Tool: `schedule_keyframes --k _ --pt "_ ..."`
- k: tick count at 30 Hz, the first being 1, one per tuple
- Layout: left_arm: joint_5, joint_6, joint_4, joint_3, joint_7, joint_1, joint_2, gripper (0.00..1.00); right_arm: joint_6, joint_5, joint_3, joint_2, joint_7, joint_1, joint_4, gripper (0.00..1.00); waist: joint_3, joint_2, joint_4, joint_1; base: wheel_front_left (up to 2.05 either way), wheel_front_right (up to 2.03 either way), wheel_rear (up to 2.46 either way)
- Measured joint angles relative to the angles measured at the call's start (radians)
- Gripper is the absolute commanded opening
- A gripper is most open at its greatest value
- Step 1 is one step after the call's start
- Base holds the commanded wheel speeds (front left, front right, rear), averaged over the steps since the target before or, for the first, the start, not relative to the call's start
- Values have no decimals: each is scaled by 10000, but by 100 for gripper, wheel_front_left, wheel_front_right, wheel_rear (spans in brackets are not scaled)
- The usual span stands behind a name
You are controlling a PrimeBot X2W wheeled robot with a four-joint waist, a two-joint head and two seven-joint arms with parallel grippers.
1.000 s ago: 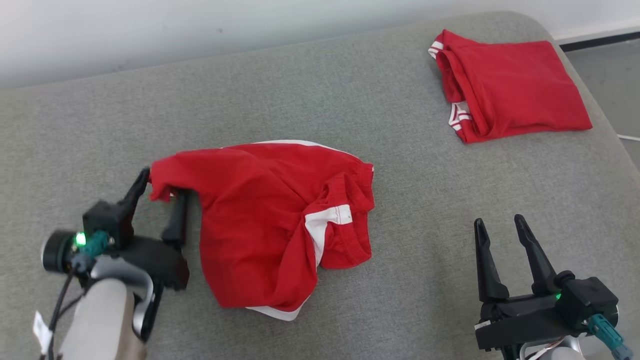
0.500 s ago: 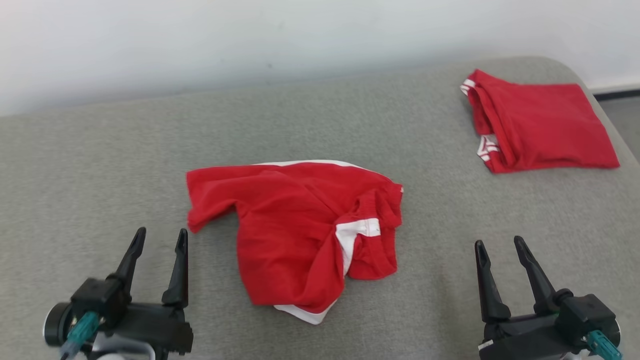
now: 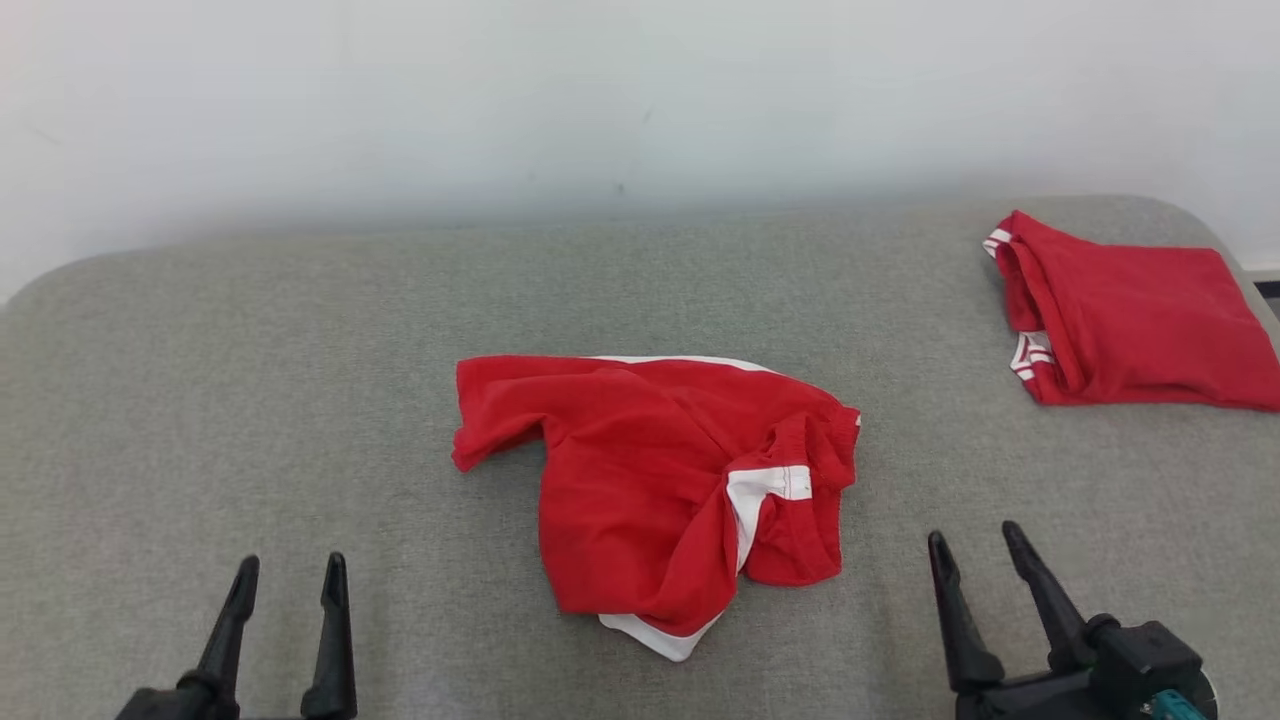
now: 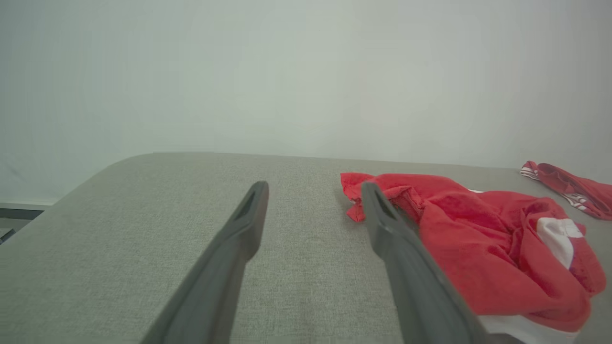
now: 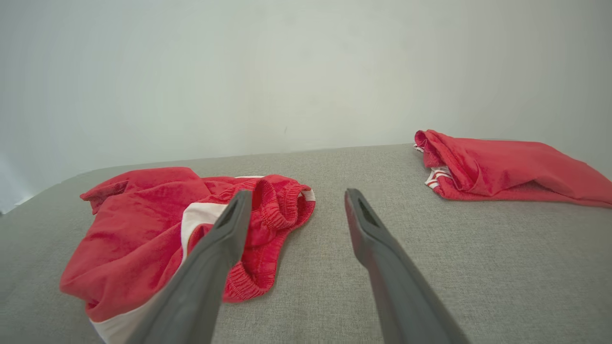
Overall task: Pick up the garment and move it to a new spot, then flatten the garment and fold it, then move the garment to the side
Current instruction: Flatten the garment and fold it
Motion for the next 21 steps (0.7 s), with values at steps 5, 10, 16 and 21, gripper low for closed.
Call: schedule_keyframes --k 5,10,16,21 --pt "73 0 -2 21 0 89 -54 100 0 178 610 -299 0 -198 441 100 -16 0 170 0 0 0 0" --pt "73 0 19 -117 0 -98 -75 100 0 491 1455 -637 0 -1137 1241 100 124 1 295 0 0 0 0" --pt "-171 0 230 -410 0 -370 -84 100 0 842 2487 -863 61 -2561 2861 100 307 1 560 2 0 0 0" --pt "-355 84 382 -727 0 -464 -88 100 0 1313 2941 -922 63 -3381 4263 100 449 2 908 3 0 0 0"
